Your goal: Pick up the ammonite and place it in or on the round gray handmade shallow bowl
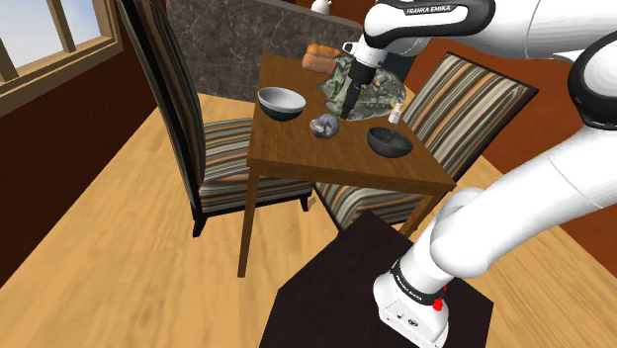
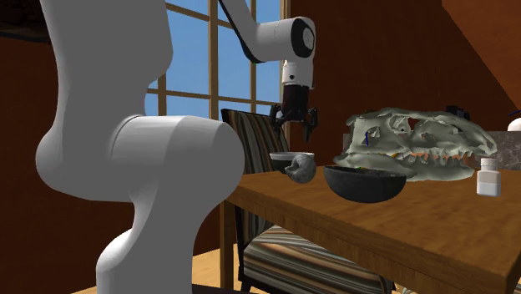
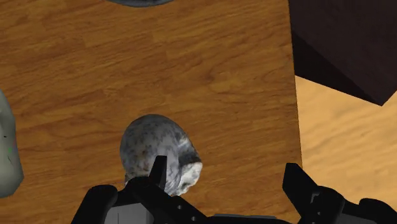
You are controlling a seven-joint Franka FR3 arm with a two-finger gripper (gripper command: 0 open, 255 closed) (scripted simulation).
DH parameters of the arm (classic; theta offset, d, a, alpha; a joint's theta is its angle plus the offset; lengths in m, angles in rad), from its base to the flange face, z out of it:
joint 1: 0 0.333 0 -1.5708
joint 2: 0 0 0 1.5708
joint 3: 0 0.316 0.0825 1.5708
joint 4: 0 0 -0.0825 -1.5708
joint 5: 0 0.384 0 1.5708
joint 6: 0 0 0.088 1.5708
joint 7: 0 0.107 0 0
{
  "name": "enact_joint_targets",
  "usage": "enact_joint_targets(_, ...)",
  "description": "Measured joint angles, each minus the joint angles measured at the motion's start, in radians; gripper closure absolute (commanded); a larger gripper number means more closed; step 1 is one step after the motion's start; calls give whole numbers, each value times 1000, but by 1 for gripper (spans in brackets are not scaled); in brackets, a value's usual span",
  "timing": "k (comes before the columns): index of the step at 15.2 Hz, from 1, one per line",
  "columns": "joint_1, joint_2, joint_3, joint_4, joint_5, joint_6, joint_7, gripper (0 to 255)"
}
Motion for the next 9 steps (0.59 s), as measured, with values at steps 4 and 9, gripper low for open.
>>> enact_joint_targets(4,21,170,-47,132,45,23,-175,0)
enact_joint_targets(9,20,246,-63,159,72,62,-256,0)
